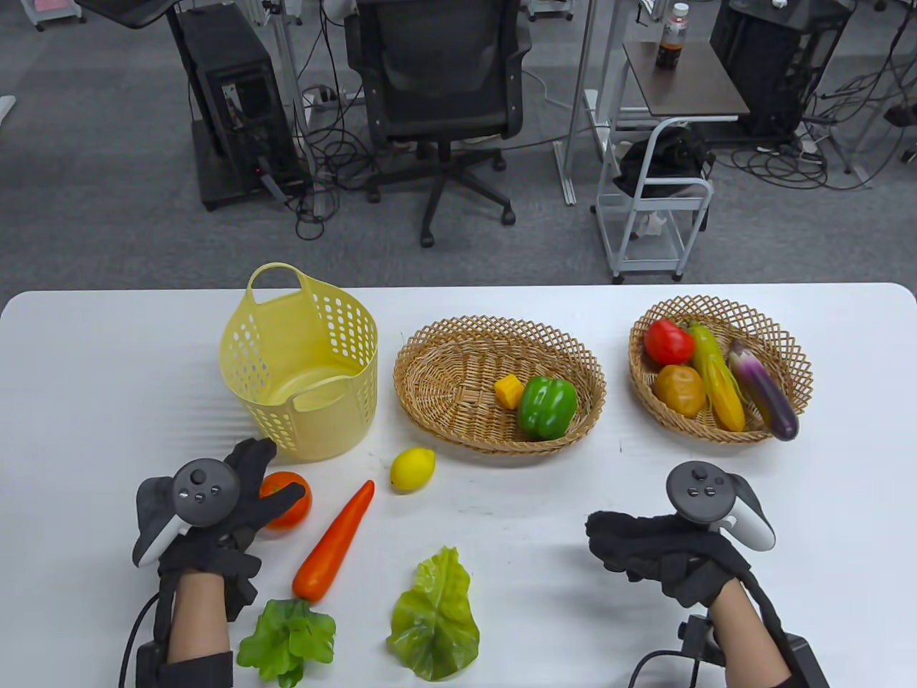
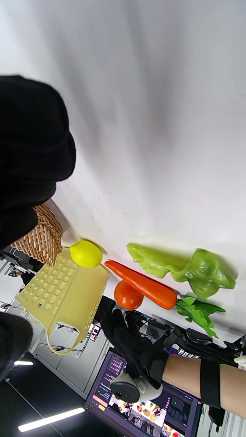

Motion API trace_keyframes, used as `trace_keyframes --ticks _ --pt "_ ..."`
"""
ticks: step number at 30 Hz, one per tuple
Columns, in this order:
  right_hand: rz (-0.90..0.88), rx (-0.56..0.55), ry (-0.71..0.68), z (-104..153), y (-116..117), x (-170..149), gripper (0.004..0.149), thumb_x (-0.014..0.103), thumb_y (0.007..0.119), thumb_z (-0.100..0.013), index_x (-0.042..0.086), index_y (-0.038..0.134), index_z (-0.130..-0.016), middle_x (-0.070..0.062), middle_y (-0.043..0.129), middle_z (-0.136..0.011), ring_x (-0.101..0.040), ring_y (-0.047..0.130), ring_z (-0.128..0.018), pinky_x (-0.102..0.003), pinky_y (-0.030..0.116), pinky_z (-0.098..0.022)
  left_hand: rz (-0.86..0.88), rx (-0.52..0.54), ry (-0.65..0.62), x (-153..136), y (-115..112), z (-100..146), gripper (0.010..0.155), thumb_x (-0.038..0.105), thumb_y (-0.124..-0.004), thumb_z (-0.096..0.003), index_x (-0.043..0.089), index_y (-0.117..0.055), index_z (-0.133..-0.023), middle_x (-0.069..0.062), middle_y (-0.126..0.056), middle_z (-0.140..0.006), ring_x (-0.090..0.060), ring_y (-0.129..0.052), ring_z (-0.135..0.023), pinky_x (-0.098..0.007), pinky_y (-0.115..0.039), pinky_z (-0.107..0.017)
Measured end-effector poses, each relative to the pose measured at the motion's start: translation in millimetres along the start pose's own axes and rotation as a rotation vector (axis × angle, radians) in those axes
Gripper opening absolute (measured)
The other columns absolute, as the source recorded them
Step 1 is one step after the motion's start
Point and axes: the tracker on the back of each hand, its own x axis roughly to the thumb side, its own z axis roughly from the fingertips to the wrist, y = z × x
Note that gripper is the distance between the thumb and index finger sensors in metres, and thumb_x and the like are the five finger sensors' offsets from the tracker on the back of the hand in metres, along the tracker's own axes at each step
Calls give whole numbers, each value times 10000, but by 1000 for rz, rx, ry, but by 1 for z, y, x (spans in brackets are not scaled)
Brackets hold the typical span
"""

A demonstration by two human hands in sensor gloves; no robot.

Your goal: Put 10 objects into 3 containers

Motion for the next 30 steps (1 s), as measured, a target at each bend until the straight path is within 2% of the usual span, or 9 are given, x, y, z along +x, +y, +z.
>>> trace_keyframes --ticks 4,6,10,15,18,22,25,27,30 --pt "2 -5 11 1 0 -1 815 561 609 -587 -62 459 -1092 -376 594 -1058 -549 779 -823 -559 758 -559 17 -104 43 -12 -10 -10 883 681 -737 -502 205 -403 -1167 -169 -458 -1219 -455 -603 -1102 -597 -673 -708" --pt "-1 -6 17 1 -1 -2 814 560 608 -588 -62 460 -1091 -377 594 -1058 -550 778 -823 -558 759 -558 27 -167 53 -13 -17 -15 868 682 -742 -499 309 -341 -1172 -200 -401 -1228 -493 -619 -1086 -581 -722 -685" --pt "7 -3 49 0 0 -5 816 569 609 -585 -54 467 -1092 -372 607 -1053 -538 817 -786 -515 804 -513 -41 -225 83 -16 -28 -25 854 675 -761 -486 389 -307 -1151 -211 -340 -1229 -518 -645 -1066 -556 -766 -661" --pt "10 9 66 -2 1 -7 820 573 609 -584 -56 467 -1091 -374 609 -1050 -530 829 -775 -500 814 -501 -23 -262 100 -21 -34 -31 883 681 -783 -462 374 -313 -1145 -196 -379 -1225 -485 -658 -1071 -539 -772 -665" --pt "3 9 66 -2 1 -7 822 575 609 -584 -54 465 -1093 -371 608 -1051 -522 835 -770 -485 822 -493 -48 -272 89 -20 -34 -30 905 668 -794 -459 352 -294 -1143 -168 -457 -1210 -431 -675 -1071 -454 -804 -644" --pt "6 36 56 -5 4 -5 820 578 606 -585 -51 465 -1093 -373 610 -1048 -513 847 -755 -463 828 -492 -94 -221 57 -17 -35 -26 911 677 -792 -446 308 -337 -1143 -191 -550 -1170 -422 -762 -1008 -390 -842 -586" --pt "25 40 54 -6 6 -2 822 578 604 -586 -53 463 -1094 -370 612 -1048 -509 844 -760 -462 826 -496 -70 -146 14 -19 -23 -16 927 695 -779 -436 288 -342 -1144 -187 -573 -1159 -412 -790 -987 -371 -858 -557" --pt "12 49 37 -5 7 0 824 580 602 -585 -54 464 -1093 -370 614 -1046 -501 850 -754 -451 830 -493 2 -86 -48 -14 -5 -4 926 691 -783 -439 275 -351 -1144 -194 -574 -1155 -422 -791 -974 -340 -870 -491" --pt "6 61 4 -5 10 5 823 582 599 -586 -50 462 -1094 -369 617 -1044 -495 857 -746 -441 831 -493 41 79 -146 2 34 22 925 705 -776 -442 290 -355 -1153 -170 -573 -1168 -402 -795 -983 -290 -866 -458"
